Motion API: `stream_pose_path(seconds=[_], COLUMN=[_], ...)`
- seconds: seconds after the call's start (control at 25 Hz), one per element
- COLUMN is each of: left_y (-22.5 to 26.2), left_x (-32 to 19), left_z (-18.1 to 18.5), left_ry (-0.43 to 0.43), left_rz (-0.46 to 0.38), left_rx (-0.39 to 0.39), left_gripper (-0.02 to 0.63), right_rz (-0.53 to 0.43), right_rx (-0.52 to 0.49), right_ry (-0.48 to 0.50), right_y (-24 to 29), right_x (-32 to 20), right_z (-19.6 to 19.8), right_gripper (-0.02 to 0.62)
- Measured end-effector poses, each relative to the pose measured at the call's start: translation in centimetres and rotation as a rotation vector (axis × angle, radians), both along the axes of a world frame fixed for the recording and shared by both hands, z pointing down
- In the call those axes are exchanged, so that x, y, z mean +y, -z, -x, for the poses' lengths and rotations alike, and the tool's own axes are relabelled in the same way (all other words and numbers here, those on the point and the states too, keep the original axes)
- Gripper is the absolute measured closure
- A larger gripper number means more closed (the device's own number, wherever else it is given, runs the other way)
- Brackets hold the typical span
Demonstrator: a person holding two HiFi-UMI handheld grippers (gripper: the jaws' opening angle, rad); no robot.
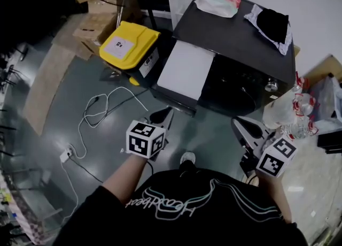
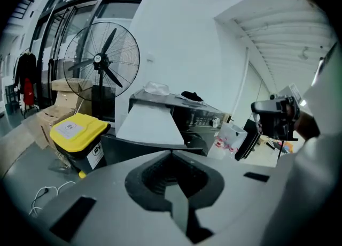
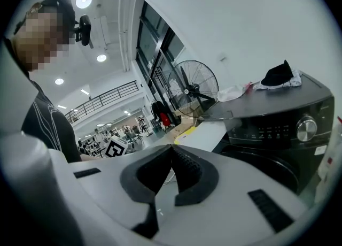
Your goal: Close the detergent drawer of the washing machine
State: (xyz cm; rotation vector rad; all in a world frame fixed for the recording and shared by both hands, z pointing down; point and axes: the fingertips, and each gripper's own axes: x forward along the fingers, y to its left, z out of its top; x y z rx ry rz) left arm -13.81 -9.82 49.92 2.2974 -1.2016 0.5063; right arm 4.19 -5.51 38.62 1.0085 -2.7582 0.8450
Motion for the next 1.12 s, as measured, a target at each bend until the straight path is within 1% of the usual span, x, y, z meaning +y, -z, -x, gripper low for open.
stream_pose_path(seconds=[0.4, 0.6, 0.72, 0.92, 1.12], left_y=[-3.9, -4.5, -4.5, -4.4, -4.3], left_x=[-2.7, -3.5, -3.7, -3.8, -4.0], left_z=[1.1, 0.9, 0.8, 0.8, 0.6], left_ry=[0.004, 0.014, 0.014, 0.019, 0.019], left_rz=[0.053, 0.063, 0.068, 0.082, 0.086], left_rx=[-0.041, -0.039, -0.043, -0.028, -0.003], left_gripper=[0.578, 0.578, 0.578, 0.578, 0.579], right_rz=[0.039, 0.051, 0.052, 0.081, 0.094], right_rx=[-0.006, -0.004, -0.009, -0.034, -0.052], right_ry=[-0.039, -0.061, -0.092, -0.141, -0.16], right_y=[-2.1, -3.0, -3.1, -3.9, -4.7], right_x=[-1.5, -1.9, -2.4, -3.0, -3.4], right_z=[0.4, 0.1, -0.3, -0.9, -0.7], right_gripper=[0.568, 0.569, 0.569, 0.569, 0.569])
